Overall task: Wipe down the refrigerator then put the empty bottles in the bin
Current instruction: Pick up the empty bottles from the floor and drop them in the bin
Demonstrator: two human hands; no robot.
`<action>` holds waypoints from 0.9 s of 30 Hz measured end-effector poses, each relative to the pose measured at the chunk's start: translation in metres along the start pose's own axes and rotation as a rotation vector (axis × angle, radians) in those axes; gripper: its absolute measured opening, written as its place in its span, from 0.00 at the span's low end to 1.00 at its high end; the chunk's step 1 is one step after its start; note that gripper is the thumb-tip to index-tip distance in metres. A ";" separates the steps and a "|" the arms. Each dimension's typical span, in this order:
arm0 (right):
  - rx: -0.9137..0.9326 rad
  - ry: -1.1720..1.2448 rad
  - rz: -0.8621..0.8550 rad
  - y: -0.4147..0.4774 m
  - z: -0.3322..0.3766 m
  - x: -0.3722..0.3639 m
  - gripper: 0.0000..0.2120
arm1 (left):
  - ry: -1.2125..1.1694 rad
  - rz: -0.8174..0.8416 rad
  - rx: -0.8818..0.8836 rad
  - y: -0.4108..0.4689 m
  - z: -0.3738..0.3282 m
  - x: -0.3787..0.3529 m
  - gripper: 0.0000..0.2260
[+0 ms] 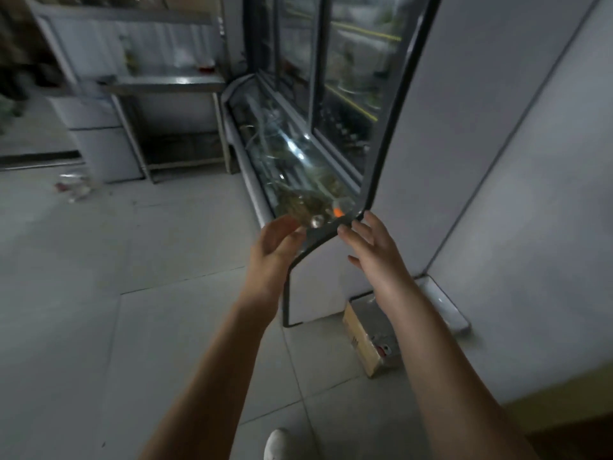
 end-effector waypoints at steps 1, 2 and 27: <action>-0.003 0.009 0.046 -0.010 0.002 -0.014 0.32 | -0.011 -0.043 -0.008 -0.005 -0.008 0.018 0.10; -0.004 0.016 0.089 -0.020 0.004 -0.028 0.33 | -0.016 -0.084 -0.015 -0.009 -0.016 0.036 0.10; 0.062 -0.014 0.604 -0.221 0.036 -0.483 0.34 | 0.000 -0.495 -0.127 0.044 -0.144 0.517 0.13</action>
Point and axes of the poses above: each hand's wrist, its own y-axis towards the middle knuckle, its own x-axis out of the back of the hand, z = x × y, the point moved 1 cm from there along y, towards the middle knuckle, and after that the axes turned 13 degrees about -z, right-handed, at the moved point
